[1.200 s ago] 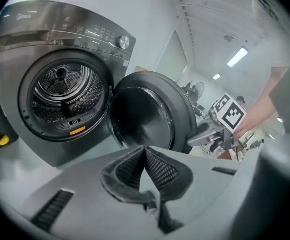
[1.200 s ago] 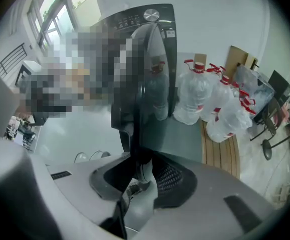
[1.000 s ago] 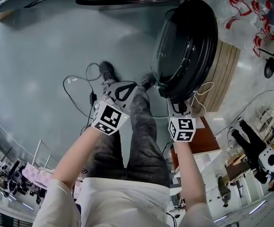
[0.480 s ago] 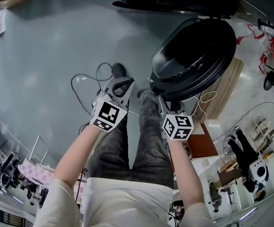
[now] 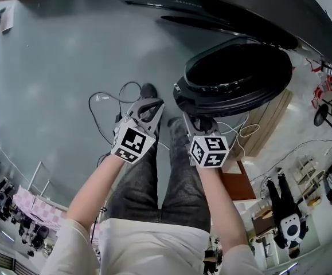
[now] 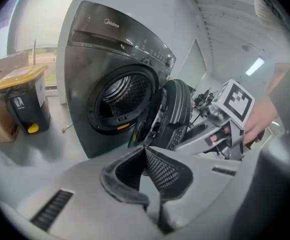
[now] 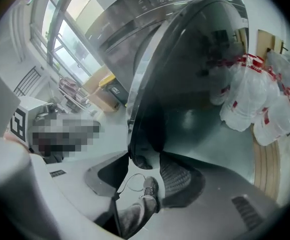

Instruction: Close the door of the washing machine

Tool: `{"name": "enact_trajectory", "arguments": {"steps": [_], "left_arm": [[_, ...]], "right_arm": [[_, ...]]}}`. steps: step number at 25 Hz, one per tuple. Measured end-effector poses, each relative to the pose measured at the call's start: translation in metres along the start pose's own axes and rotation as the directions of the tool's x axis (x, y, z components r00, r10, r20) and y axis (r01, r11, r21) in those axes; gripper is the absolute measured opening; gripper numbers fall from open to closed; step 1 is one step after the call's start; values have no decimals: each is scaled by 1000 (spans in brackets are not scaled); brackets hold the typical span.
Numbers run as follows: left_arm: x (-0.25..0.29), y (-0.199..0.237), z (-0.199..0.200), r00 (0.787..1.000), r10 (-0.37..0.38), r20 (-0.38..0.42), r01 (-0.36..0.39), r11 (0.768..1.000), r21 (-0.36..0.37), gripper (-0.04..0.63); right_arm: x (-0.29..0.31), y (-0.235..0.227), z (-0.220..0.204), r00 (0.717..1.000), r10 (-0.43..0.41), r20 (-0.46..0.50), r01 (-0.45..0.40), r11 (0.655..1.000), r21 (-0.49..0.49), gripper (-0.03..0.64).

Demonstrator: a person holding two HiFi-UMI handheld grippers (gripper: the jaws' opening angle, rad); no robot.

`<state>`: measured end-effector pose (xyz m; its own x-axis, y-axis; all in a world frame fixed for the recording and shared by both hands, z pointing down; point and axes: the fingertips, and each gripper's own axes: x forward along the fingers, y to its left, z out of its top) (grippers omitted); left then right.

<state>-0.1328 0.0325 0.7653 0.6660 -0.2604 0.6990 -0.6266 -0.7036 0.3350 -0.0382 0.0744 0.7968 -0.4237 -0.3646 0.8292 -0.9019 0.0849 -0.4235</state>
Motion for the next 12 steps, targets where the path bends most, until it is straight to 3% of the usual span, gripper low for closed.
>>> {"name": "enact_trajectory", "arguments": {"steps": [10, 12], "left_arm": [[-10, 26, 2, 999, 33, 17, -33, 998, -44, 9], [-11, 31, 7, 999, 40, 21, -39, 998, -47, 9]], "right_arm": [[25, 30, 66, 996, -1, 88, 13, 990, -139, 201], [28, 31, 81, 993, -2, 115, 17, 992, -127, 198]]}}
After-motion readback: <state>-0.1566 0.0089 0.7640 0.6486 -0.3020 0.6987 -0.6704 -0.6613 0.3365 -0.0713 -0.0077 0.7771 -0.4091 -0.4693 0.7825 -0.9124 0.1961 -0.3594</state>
